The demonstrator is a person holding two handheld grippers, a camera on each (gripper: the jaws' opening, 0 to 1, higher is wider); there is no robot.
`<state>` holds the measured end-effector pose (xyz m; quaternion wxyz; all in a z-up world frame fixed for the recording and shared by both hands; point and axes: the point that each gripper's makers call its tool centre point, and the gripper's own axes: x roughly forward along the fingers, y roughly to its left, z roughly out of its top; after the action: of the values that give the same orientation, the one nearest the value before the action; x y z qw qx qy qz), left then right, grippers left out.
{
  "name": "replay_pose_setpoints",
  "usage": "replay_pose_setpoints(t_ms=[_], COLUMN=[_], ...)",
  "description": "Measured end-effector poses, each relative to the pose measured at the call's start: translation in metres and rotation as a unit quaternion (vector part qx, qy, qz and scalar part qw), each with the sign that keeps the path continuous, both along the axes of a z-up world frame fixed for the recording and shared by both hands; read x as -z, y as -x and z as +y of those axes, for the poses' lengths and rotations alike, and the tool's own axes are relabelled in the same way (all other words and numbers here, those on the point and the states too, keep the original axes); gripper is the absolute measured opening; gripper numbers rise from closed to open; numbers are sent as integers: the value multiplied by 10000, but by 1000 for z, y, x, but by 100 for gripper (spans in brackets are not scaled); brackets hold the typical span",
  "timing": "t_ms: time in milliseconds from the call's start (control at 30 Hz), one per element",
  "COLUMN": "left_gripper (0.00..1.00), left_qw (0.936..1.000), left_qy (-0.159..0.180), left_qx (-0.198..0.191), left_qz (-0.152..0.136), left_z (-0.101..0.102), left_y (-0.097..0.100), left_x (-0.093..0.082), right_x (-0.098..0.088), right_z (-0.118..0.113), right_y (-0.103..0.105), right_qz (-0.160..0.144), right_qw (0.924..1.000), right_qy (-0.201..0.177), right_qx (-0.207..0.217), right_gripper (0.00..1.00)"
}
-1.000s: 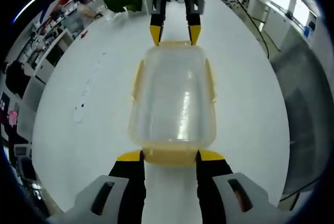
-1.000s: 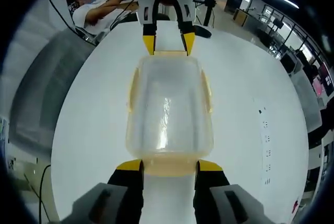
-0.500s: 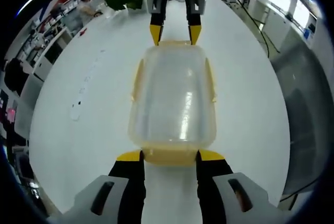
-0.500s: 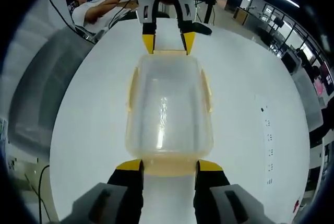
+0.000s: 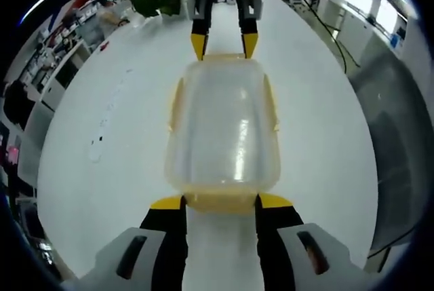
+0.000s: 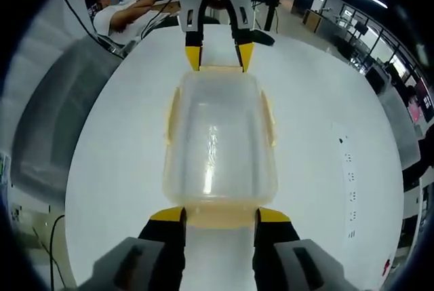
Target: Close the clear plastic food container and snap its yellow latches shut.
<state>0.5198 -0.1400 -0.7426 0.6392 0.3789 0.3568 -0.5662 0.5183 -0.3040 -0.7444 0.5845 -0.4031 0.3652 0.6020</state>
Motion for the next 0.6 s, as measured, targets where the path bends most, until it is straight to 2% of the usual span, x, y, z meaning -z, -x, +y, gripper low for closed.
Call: replay_pose_setpoints(t_ms=[67,167,233,300,433,533,600], left_gripper=[42,54,49,45,46,48,47], left_qw=[9998,9999,10000,10000,9996,9989,9984], left_qy=[-47,60,53,93,241,369,440], left_qx=[154,84,59,27,-140,-219,-332], left_qz=[-99,-13,-11,-22,6,-162,-130], left_z=[1,-1,0,-1,-7,-12,-15], left_y=[2,7,8,9,8,2,1], left_x=[1,-3,-6,-12,-20,-26,-30], right_x=[-1,-5,-7,-11,-16,-16,-17], right_z=[-1,-4,-8,-8,-8,-5,-1], right_y=[0,-2,-3,-2,-2,0,1], right_qz=[58,9,-61,12,-36,-83,-26], right_qw=[9999,9997,9995,9987,9975,9973,9964], right_qy=[-43,-71,-65,-147,-204,-145,-199], right_qx=[115,230,297,489,680,721,821], right_gripper=[38,43,47,47,45,43,43])
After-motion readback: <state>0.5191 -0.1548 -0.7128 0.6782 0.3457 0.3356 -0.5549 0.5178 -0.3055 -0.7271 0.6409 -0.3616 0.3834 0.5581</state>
